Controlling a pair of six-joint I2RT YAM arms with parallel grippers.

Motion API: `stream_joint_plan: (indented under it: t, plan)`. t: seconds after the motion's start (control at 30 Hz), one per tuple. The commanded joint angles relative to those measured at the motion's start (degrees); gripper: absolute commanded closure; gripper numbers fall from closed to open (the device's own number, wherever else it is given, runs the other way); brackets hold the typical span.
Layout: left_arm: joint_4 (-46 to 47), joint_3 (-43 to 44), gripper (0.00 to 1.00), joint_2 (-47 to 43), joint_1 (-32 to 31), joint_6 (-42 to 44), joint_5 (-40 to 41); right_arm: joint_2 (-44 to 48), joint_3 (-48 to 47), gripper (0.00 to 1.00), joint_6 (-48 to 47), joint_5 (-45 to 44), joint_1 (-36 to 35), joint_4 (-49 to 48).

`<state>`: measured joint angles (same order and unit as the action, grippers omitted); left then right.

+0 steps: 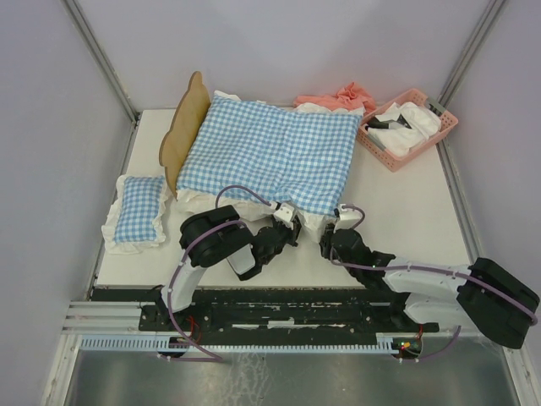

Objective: Set up the pet bed
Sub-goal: Tie the ropes to the bed frame.

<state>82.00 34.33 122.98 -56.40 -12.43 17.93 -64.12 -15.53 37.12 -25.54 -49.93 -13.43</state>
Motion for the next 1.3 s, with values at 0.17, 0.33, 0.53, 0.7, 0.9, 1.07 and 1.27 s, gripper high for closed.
stream_joint_plan:
  t: [0.17,0.33,0.53,0.7,0.9,1.07,1.27]
  plan:
    - [4.7,-0.6,0.97,-1.3,-0.3,-2.7,0.3,-10.5,-4.6,0.62,3.2,-11.5,-7.0,-11.8]
    - [5.2,-0.9,0.97,-1.1,-0.3,-2.9,0.1,-15.8,-6.6,0.59,2.8,-15.0,-7.7,-14.1]
    - [6.1,-1.3,0.97,-0.7,-0.3,-3.6,-0.3,-21.9,-9.1,0.54,4.2,-18.9,-7.9,-13.4]
    - [6.8,-1.6,0.97,-0.6,-0.3,-3.7,-0.9,-27.1,-10.8,0.53,4.8,-20.1,-7.9,-13.4]
    - [6.9,-1.7,0.97,-0.7,-0.3,-4.0,-0.8,-30.9,-13.4,0.7,7.0,-21.9,-7.9,-8.1]
    - [6.9,-1.6,0.97,-0.9,-0.2,-4.0,-0.9,-31.1,-13.5,0.98,6.6,-23.3,-8.0,-6.3]
    - [5.7,-2.4,0.97,-2.3,-0.2,-3.8,0.1,-20.6,-12.8,0.98,3.7,-26.3,-8.0,1.9]
